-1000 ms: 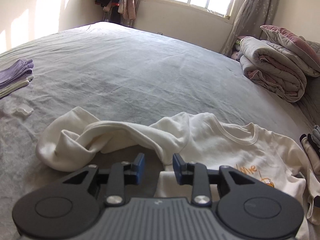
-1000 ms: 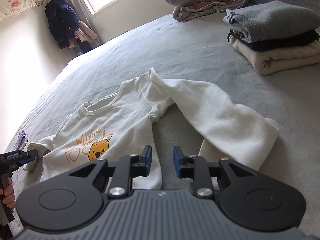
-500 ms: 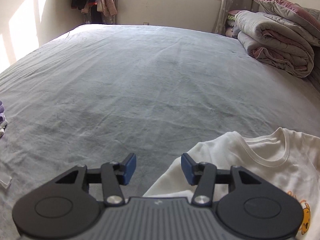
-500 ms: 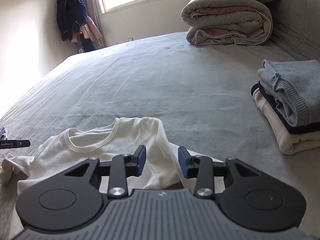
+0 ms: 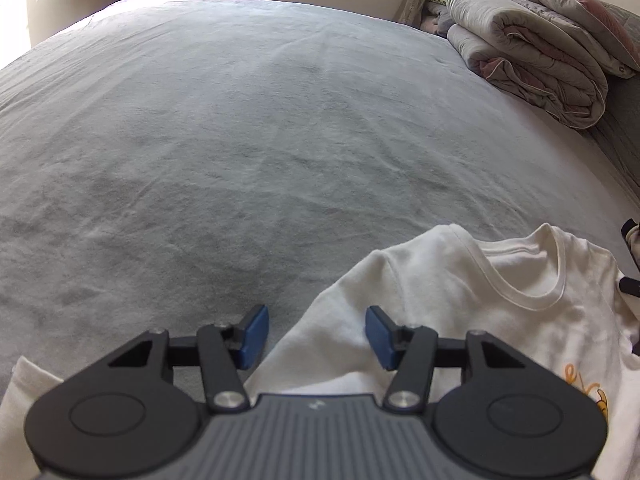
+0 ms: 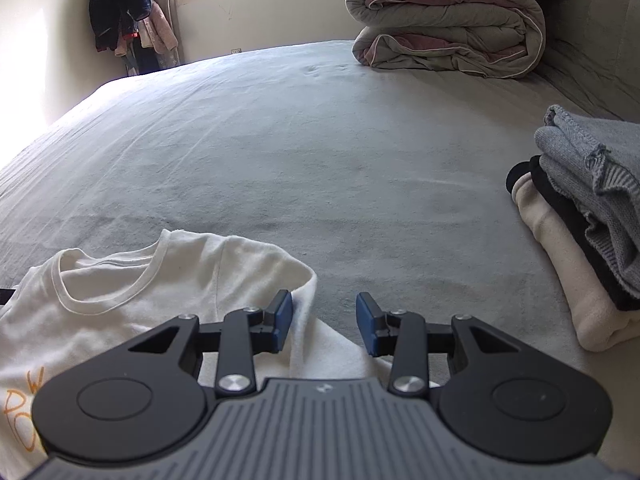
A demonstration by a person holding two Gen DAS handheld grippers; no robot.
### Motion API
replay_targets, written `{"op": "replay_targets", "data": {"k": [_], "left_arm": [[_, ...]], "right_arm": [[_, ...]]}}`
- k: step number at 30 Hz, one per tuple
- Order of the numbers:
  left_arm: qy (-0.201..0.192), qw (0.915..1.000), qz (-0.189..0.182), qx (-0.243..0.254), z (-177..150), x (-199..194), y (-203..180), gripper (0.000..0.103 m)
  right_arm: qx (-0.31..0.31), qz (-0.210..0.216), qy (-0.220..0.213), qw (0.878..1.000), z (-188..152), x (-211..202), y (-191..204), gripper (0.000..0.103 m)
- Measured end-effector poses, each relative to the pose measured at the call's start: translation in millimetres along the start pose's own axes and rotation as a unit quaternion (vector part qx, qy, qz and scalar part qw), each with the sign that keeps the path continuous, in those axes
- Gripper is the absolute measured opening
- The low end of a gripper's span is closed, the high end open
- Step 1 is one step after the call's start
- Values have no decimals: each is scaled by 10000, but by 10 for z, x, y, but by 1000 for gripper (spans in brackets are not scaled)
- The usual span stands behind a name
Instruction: Fold clothes
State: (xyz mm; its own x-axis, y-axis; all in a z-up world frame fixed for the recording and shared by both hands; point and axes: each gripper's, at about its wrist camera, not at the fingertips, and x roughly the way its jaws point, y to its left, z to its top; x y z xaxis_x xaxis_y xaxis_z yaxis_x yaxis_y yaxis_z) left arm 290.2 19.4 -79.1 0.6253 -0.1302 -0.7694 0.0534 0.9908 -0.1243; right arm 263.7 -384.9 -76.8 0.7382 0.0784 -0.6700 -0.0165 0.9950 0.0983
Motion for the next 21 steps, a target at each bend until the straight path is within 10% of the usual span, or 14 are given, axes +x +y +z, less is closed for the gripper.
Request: {"op": "replay_targets", "data": {"k": [5, 21], "left_arm": [[102, 9999, -12, 80, -45, 5, -93, 5], [-987, 9882, 1167, 93, 159, -122, -245, 4]], "right_arm": [[12, -128, 43, 9999, -45, 105, -5, 40], [-16, 287, 216, 9994, 45, 141, -39, 38]]}}
